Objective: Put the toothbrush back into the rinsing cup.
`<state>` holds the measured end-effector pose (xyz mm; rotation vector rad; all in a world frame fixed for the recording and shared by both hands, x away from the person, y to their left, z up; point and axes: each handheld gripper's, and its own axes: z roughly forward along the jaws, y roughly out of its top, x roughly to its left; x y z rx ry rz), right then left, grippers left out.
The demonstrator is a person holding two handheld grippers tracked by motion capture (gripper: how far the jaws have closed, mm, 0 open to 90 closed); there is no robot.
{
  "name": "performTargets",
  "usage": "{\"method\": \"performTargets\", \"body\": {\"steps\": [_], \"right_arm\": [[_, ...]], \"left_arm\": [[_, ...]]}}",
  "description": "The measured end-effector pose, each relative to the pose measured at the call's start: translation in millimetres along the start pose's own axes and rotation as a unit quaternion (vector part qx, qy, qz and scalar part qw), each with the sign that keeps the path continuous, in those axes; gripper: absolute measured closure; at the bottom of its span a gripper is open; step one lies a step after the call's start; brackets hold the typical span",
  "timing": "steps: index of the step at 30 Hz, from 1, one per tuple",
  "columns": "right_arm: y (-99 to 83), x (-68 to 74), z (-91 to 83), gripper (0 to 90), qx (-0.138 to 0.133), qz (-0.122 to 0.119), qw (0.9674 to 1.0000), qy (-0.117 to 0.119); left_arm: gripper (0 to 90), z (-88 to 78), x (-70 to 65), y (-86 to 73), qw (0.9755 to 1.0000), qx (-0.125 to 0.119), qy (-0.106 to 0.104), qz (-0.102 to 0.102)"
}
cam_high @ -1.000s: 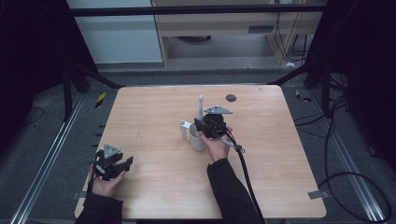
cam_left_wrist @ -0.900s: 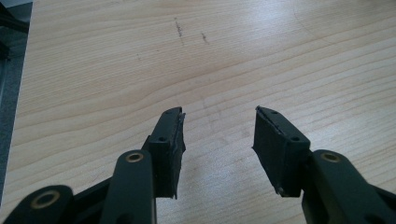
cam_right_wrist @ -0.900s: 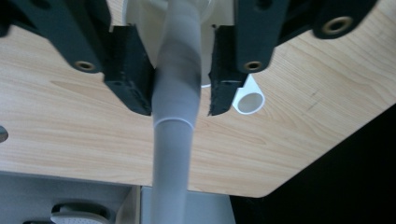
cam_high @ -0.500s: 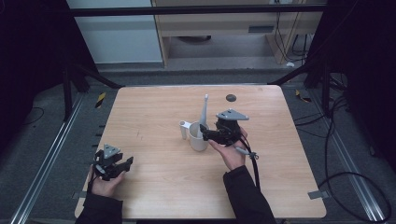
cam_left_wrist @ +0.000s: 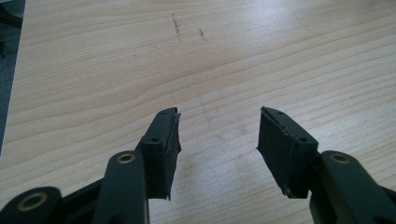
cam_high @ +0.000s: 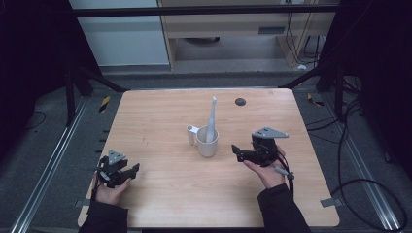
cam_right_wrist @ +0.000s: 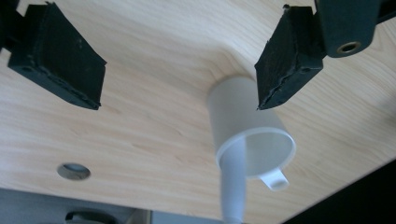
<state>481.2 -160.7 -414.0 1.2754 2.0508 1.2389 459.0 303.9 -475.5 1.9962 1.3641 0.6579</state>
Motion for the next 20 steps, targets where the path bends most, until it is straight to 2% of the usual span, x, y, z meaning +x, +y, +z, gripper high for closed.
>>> {"method": "performTargets", "body": {"steps": [10, 13, 17, 20], "right_arm": [[-42.6, -25.3, -17.5, 12.8, 0.023, -0.003, 0.9996, -0.017], [-53.8, -32.5, -24.7, 12.5, 0.026, -0.002, 0.9993, -0.028], [-67.6, -45.3, -33.7, 12.5, 0.027, 0.009, 0.9982, -0.053], [-73.8, -55.5, -39.6, 12.5, 0.022, 0.027, 0.9972, -0.067]], "left_arm": [[44.9, 1.1, -0.3, -0.4, 1.0, 0.0, -0.001, 0.004], [43.7, 1.9, 0.0, -0.9, 1.0, 0.0, -0.002, 0.005], [41.7, 2.7, 0.3, -1.3, 1.0, 0.0, -0.003, 0.003], [38.4, 4.2, 1.8, -1.8, 1.0, 0.0, -0.005, -0.002]]}}
